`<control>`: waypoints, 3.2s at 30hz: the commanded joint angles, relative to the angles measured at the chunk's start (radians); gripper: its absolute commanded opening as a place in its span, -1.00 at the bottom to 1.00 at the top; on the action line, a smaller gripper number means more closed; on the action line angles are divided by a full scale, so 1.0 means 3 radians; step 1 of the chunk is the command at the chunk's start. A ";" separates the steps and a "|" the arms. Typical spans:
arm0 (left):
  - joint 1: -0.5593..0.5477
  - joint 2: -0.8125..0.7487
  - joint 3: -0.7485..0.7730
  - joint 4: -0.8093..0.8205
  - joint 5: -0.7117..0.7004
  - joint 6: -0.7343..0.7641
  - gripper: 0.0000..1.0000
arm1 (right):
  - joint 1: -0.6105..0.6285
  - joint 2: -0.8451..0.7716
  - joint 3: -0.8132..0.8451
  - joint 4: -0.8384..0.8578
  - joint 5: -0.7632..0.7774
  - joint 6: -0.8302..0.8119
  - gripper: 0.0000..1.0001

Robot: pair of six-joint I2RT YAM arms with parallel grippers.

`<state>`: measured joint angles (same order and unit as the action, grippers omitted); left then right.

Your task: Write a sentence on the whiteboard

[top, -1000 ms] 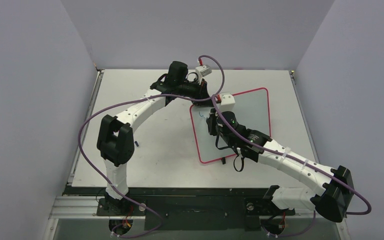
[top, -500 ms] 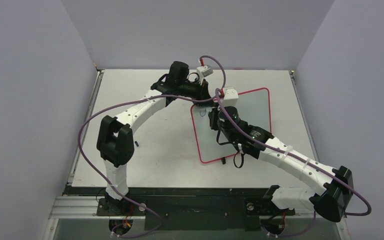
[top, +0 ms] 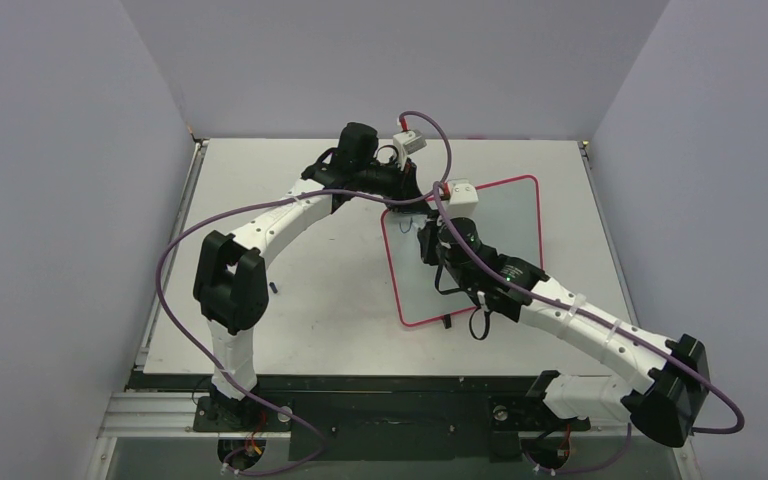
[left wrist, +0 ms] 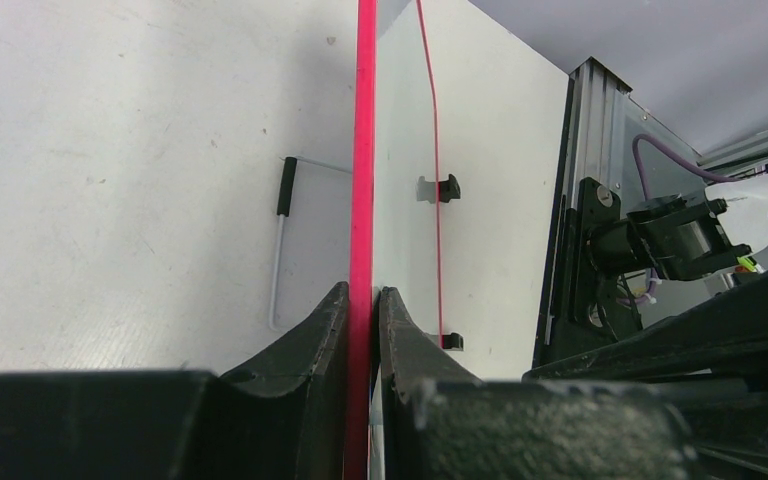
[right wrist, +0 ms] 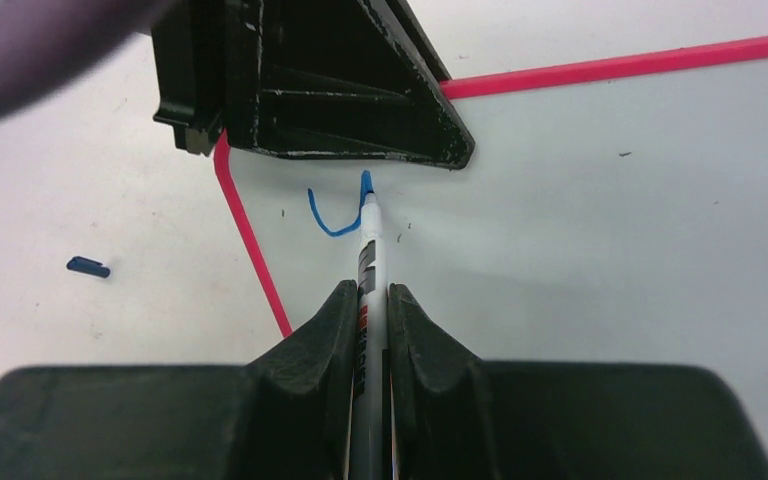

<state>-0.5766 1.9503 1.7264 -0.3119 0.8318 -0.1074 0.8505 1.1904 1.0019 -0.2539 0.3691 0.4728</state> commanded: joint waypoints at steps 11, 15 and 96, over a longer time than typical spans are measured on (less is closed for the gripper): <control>-0.0134 -0.0115 -0.0013 -0.0077 0.0080 0.0187 -1.00 | -0.0010 -0.0216 -0.0329 -0.0020 -0.0060 0.0162 -1.00; -0.0134 -0.0119 -0.0009 -0.0078 0.0079 0.0184 -1.00 | 0.0010 -0.0247 -0.0400 -0.0020 -0.0078 0.0198 -1.00; -0.0173 -0.0145 -0.0007 -0.0146 0.0056 0.0230 -1.00 | -0.0268 -0.0164 -0.0036 0.0099 -0.0234 -0.0057 -1.00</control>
<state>-0.5858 1.9434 1.7264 -0.3145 0.8238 -0.0994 0.7731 1.1122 0.9447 -0.2703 0.2882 0.4599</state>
